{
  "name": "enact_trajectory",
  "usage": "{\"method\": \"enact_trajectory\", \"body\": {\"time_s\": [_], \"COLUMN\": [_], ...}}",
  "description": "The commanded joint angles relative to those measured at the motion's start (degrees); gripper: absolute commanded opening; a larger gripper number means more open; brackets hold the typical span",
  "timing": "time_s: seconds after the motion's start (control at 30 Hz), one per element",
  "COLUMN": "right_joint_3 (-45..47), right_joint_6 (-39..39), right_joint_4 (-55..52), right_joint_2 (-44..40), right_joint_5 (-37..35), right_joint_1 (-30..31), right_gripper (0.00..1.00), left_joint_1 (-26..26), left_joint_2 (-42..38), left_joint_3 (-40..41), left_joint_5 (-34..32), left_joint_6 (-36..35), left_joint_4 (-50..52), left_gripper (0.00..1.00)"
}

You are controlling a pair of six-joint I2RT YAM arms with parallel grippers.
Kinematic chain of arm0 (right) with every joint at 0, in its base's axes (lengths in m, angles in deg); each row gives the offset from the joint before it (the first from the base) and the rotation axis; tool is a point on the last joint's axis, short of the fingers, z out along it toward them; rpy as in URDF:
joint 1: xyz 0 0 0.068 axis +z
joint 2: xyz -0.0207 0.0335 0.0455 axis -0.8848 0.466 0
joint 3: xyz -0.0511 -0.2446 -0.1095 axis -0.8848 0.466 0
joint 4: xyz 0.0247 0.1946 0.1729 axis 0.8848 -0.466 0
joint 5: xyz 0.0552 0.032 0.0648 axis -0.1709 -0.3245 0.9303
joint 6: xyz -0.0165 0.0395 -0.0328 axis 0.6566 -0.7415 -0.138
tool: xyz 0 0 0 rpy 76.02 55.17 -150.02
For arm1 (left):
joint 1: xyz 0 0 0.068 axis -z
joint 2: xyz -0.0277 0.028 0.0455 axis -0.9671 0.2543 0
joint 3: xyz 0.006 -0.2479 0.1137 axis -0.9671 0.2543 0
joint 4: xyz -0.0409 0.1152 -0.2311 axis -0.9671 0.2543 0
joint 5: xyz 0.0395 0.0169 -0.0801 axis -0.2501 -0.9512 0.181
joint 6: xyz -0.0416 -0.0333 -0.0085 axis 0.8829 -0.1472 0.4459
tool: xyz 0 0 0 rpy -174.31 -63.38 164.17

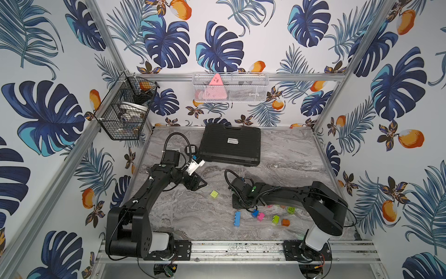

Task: Assemble the letter h with lego
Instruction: Pick up the lego brick from the center of the board.

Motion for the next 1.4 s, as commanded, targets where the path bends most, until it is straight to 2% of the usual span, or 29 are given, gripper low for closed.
{"method": "enact_trajectory", "body": {"time_s": [0.0,0.2,0.27,0.37,0.63,0.73,0.83,0.9,1.03,1.13,1.37], "right_joint_3": [0.4,0.69,0.28,-0.52,1.15,1.53,1.1,0.91,0.83,0.77,0.11], "right_joint_6": [-1.4,-5.15,-7.6,-10.35,-19.49,-21.39,-21.64,-21.81,-22.5,-22.79,-22.87], "right_joint_4": [4.44,14.18,17.78,21.81,34.19,36.79,36.68,36.45,36.61,36.42,36.02], "right_joint_2": [-3.48,-9.58,-9.82,-9.4,-6.97,-6.03,-5.59,-5.63,-5.44,-5.57,-5.29], "right_joint_5": [5.07,19.29,24.35,29.33,34.49,35.38,35.67,35.67,36.08,35.97,36.11], "right_joint_1": [-1.84,-6.09,-6.92,-7.57,-7.56,-7.55,-7.59,-7.57,-7.6,-7.56,-7.57], "right_gripper": [0.27,0.28,0.28,0.29,0.29,0.29,0.29,0.29,0.29,0.29,0.29], "left_joint_1": [-0.16,-0.16,-0.08,1.3,8.83,11.5,12.83,13.49,15.16,15.71,16.33], "left_joint_2": [-0.7,-1.88,-1.59,-1.23,-1.05,-0.84,-0.76,-0.57,-0.33,-0.33,-0.46], "left_joint_3": [-3.63,-6.93,-8.18,-9.67,-6.13,-4.25,-2.88,-2.41,-1.65,-1.31,-1.87], "left_joint_5": [6.8,18.7,22.65,24.82,16.96,10.84,9.01,9.25,8.54,7.14,5.58], "left_joint_6": [-5.71,-18.21,-25.14,-31.39,-27.92,-23.35,-20.88,-21.32,-24.06,-24.05,-24.04], "left_joint_4": [5.79,11.1,14.86,18.96,13.28,7.3,3.44,3.34,4.35,3.91,4.05], "left_gripper": [0.71,0.71,0.74,0.78,0.8,0.8,0.77,0.73,0.6,0.56,0.23]}}
